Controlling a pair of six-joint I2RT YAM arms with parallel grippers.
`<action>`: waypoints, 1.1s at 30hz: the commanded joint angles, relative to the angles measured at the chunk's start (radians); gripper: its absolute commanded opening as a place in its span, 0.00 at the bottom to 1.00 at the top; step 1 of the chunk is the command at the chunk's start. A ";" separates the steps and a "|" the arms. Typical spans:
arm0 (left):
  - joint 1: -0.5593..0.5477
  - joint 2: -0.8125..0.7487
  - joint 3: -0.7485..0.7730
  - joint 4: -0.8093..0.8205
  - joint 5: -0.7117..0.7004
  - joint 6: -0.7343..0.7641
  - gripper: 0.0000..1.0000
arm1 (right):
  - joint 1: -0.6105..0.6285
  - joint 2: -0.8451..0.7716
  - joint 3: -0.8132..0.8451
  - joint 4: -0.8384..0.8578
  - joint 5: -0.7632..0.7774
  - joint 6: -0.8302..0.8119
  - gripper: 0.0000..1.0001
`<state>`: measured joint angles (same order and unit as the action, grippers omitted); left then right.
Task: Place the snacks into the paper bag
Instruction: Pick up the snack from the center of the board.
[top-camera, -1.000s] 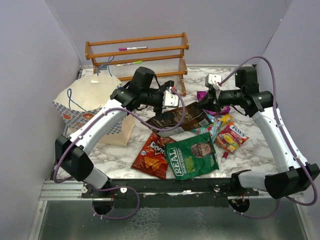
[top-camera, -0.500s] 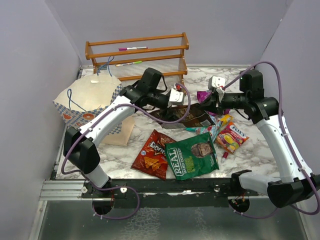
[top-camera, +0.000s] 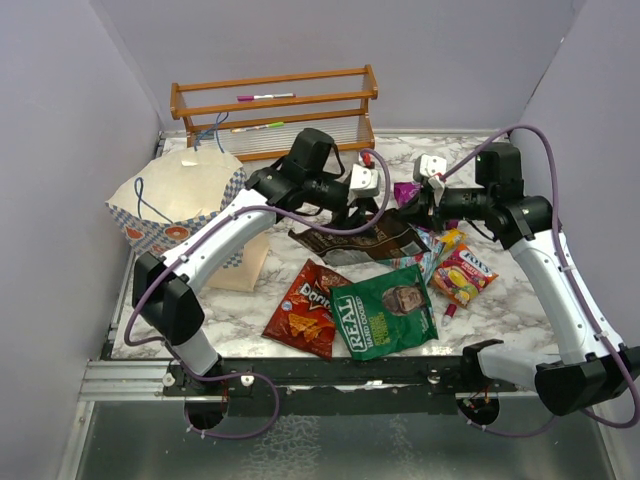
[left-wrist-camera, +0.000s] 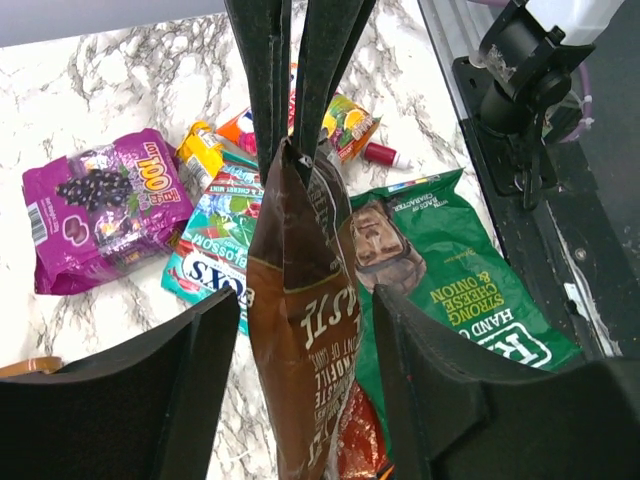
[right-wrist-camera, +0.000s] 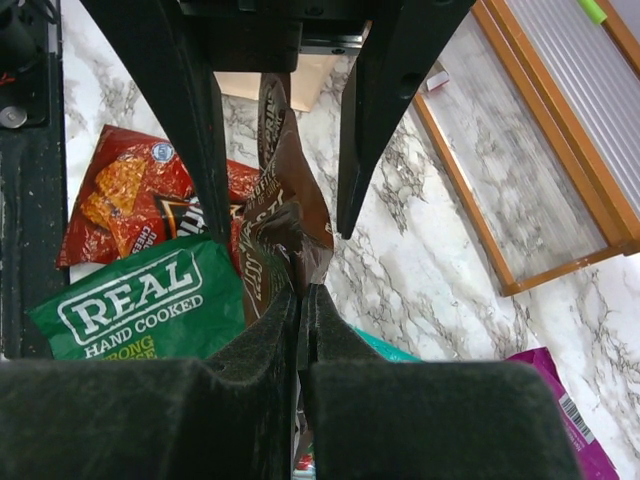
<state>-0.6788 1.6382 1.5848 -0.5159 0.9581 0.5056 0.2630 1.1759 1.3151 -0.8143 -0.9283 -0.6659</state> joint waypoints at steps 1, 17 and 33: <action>-0.013 0.027 0.045 -0.002 -0.002 -0.031 0.53 | 0.010 -0.031 -0.004 0.072 -0.004 0.023 0.02; -0.013 -0.017 0.066 -0.040 -0.080 0.036 0.00 | 0.010 -0.176 -0.162 0.208 0.107 0.152 0.47; 0.093 -0.184 0.269 -0.084 -0.369 0.055 0.00 | -0.094 -0.356 -0.218 0.230 0.098 0.213 0.85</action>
<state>-0.6144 1.5166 1.7508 -0.6102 0.7006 0.5716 0.1909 0.8539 1.1049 -0.6205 -0.8314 -0.4831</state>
